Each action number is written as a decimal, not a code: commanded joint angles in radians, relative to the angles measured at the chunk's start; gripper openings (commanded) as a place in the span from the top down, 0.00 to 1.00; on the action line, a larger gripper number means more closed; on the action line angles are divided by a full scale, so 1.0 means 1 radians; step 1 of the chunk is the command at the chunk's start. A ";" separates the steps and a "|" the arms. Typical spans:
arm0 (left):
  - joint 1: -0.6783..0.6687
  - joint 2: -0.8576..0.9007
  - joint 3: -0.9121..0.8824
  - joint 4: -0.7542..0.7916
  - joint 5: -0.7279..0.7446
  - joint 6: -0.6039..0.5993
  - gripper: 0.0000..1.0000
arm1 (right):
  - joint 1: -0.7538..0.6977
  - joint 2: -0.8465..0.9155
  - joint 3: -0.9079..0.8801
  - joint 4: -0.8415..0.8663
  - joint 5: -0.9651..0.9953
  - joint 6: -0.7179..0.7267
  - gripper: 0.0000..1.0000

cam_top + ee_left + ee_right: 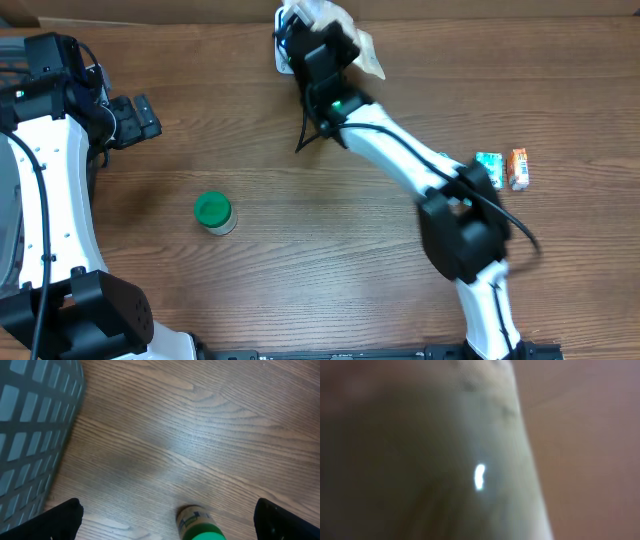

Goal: Scan the item barcode
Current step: 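Carry the bag right and set it on the other packets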

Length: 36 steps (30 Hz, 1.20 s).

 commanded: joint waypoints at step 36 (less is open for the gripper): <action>-0.007 0.008 0.006 0.002 0.008 0.022 0.00 | -1.022 -0.537 -0.720 -0.634 -1.186 1.039 0.78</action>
